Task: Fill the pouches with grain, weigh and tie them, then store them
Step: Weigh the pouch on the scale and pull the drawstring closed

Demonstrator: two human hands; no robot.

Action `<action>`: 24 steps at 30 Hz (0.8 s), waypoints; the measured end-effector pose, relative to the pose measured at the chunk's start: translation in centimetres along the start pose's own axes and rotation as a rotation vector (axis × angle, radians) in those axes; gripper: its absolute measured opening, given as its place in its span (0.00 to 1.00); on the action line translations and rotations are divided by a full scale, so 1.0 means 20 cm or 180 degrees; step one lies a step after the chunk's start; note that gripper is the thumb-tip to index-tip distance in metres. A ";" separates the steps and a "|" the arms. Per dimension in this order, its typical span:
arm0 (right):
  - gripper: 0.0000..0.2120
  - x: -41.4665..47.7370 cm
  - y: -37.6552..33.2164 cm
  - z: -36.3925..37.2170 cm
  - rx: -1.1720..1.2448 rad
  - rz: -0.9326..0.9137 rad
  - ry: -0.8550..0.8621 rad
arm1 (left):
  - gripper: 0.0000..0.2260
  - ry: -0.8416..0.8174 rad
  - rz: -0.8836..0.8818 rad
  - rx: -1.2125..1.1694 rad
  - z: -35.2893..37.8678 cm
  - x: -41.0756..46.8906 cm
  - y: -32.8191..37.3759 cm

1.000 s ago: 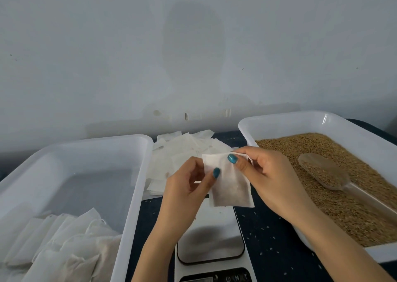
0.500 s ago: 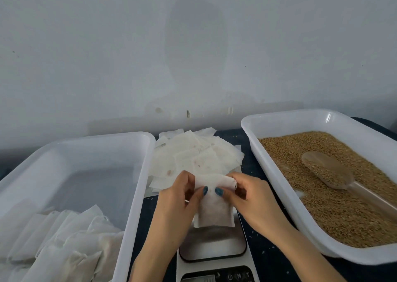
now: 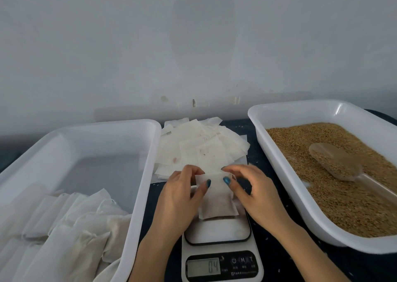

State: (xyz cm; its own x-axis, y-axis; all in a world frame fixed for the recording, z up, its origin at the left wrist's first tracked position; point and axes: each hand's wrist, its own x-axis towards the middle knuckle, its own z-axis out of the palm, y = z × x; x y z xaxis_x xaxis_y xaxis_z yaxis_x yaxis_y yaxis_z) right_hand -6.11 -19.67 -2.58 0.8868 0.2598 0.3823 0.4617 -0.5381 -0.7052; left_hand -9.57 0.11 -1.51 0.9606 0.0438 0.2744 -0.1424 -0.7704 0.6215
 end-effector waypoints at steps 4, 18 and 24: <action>0.21 0.00 0.01 0.00 0.0056 0.0097 0.0006 | 0.14 0.0107 0.0017 0.0074 0.01 0.00 0.00; 0.24 0.00 0.01 0.00 0.0245 0.0202 0.0050 | 0.15 0.0264 0.0081 0.0160 0.02 0.00 -0.02; 0.24 -0.01 0.01 0.00 0.0236 0.0212 0.0064 | 0.15 0.0280 0.0103 0.0181 0.01 0.00 -0.01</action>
State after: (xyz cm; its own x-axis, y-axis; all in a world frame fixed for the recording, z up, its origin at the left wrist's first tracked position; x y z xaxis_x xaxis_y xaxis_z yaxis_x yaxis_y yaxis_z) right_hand -6.09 -19.87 -2.77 0.9152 0.2089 0.3445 0.4028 -0.4925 -0.7715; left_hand -9.50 0.14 -1.84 0.9308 0.0720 0.3584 -0.1567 -0.8071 0.5692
